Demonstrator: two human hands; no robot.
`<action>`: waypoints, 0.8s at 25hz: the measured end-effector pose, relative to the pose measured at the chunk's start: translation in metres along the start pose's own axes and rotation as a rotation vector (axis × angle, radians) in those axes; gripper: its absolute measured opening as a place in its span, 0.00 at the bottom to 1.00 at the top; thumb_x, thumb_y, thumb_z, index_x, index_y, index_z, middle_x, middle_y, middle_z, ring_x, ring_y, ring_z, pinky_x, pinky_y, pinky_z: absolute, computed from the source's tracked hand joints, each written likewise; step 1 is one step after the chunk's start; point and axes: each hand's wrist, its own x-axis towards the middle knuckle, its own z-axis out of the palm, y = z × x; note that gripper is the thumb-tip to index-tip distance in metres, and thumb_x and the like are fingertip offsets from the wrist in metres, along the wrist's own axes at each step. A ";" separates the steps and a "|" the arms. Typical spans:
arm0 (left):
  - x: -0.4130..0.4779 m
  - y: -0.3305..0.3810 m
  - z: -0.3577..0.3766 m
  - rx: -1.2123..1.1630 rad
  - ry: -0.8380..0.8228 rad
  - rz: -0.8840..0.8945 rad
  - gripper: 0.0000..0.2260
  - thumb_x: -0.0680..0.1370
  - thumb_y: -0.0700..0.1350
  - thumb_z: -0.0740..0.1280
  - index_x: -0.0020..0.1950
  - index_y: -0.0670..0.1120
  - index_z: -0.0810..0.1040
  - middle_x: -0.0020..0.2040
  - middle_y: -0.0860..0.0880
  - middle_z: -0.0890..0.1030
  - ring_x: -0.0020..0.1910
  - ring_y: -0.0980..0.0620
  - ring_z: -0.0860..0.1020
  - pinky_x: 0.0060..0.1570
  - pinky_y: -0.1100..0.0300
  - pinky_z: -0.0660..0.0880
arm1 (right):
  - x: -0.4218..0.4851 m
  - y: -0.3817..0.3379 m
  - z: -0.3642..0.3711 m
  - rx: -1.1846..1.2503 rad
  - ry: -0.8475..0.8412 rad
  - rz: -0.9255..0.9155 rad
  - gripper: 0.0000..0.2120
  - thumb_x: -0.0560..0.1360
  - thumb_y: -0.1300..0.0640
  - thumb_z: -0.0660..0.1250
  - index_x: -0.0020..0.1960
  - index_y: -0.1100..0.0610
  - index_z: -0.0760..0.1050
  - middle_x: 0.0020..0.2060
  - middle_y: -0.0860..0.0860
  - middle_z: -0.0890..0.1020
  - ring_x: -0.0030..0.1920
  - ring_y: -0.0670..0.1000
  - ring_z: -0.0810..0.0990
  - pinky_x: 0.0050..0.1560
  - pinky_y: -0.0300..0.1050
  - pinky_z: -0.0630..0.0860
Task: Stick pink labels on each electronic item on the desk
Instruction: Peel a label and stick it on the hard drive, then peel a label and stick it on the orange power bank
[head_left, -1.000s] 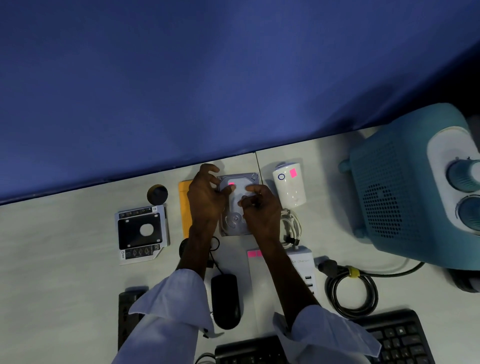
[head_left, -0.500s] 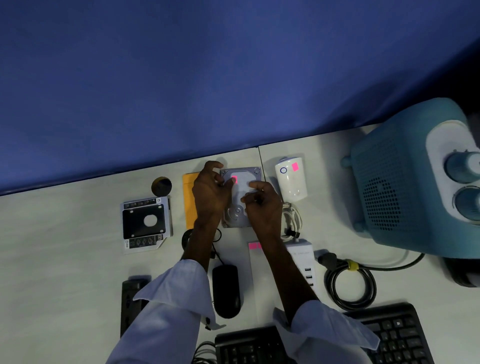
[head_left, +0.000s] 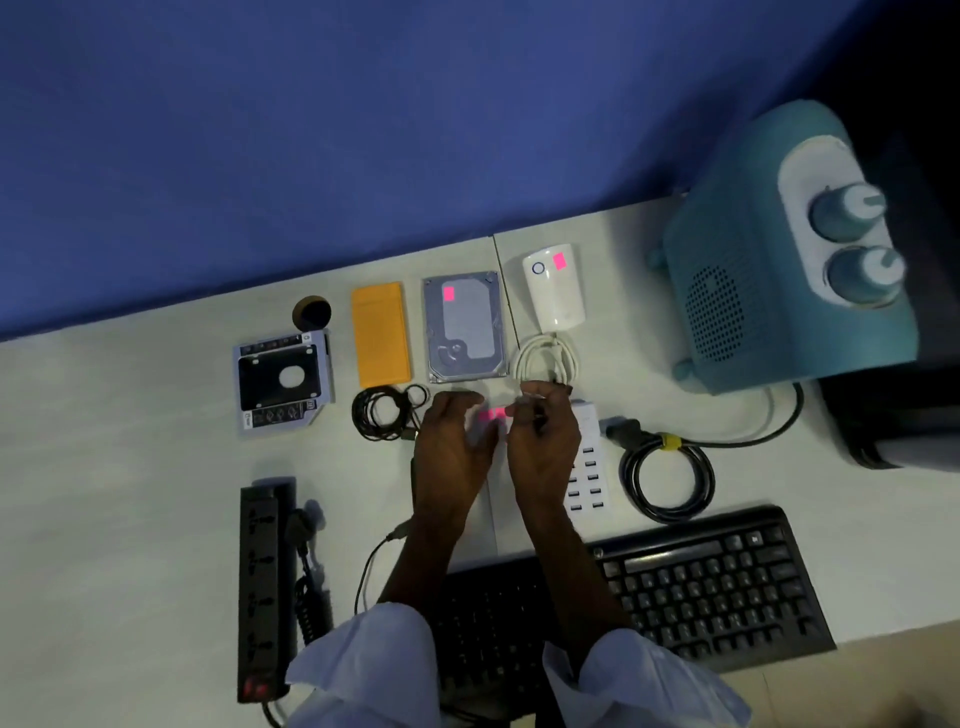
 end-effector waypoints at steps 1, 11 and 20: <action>-0.006 -0.002 0.004 0.077 -0.036 0.015 0.19 0.76 0.55 0.69 0.61 0.45 0.79 0.57 0.46 0.80 0.55 0.47 0.79 0.56 0.53 0.77 | -0.006 0.004 -0.004 -0.001 -0.001 0.000 0.08 0.77 0.62 0.63 0.52 0.53 0.77 0.41 0.50 0.84 0.43 0.50 0.83 0.49 0.48 0.79; -0.006 0.004 0.015 0.148 -0.099 0.006 0.17 0.73 0.46 0.75 0.59 0.44 0.79 0.57 0.42 0.77 0.57 0.41 0.76 0.53 0.52 0.75 | -0.027 0.015 -0.027 -0.052 -0.040 -0.006 0.09 0.76 0.64 0.65 0.55 0.56 0.78 0.42 0.38 0.80 0.44 0.35 0.79 0.47 0.28 0.72; -0.003 0.002 0.020 0.075 -0.118 -0.055 0.10 0.71 0.46 0.77 0.47 0.42 0.82 0.50 0.42 0.79 0.50 0.45 0.77 0.48 0.65 0.71 | -0.019 0.014 -0.033 -0.107 -0.130 -0.006 0.13 0.75 0.60 0.68 0.59 0.54 0.76 0.45 0.46 0.81 0.45 0.48 0.82 0.50 0.44 0.78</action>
